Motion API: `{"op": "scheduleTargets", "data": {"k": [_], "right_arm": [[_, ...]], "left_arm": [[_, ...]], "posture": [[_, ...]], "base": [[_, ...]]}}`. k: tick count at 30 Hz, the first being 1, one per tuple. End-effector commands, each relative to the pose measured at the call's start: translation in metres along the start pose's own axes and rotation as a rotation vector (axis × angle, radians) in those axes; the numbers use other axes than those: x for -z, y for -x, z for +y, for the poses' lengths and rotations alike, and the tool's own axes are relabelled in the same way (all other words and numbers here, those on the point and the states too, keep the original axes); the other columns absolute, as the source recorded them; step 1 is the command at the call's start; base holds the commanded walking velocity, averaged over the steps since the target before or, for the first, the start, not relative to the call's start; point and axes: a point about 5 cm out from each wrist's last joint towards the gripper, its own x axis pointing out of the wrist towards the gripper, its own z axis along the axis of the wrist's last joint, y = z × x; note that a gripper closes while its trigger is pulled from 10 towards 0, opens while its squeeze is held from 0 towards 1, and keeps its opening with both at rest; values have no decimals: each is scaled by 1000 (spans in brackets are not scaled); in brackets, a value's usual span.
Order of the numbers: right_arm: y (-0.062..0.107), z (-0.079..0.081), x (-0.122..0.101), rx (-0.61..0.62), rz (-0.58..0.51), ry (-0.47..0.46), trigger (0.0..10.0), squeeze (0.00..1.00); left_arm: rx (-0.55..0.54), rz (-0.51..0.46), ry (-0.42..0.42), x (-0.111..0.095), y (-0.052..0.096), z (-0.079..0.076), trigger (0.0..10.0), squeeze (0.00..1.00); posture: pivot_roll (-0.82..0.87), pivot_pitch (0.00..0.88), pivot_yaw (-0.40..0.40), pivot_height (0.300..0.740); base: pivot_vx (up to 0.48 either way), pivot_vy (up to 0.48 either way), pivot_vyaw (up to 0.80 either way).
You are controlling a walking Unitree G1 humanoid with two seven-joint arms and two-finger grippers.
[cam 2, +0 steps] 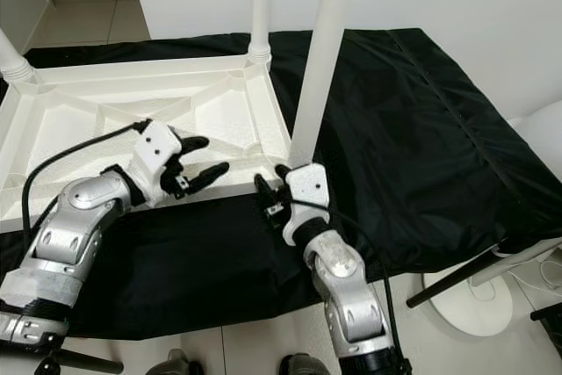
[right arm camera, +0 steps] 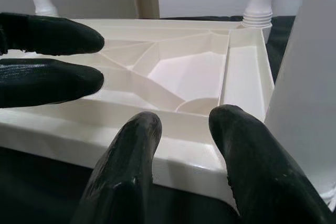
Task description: Building children table
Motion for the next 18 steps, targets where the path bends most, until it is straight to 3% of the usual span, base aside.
{"op": "scheduleTargets", "data": {"k": [1,8,12,18], "right_arm": [[-1,-11,3,-25,19,-40,10000,0],[-2,-34,-2,-69,18,-72,10000,0],[-5,-63,-8,-187,52,-32,10000,0],[-10,-85,-11,-190,59,-56,10000,0]], "left_arm": [[-157,-18,27,-1,-1,8,10000,0],[-145,-44,66,-6,-8,6,10000,0],[-67,-122,236,-20,-20,-3,10000,0],[0,-164,338,-31,-17,-10,10000,0]], "posture": [[-44,53,-11,740],[-49,49,-6,740],[-55,46,0,740],[-55,51,9,740]], "base": [[0,0,0],[0,0,0],[0,0,0],[0,0,0]]}}
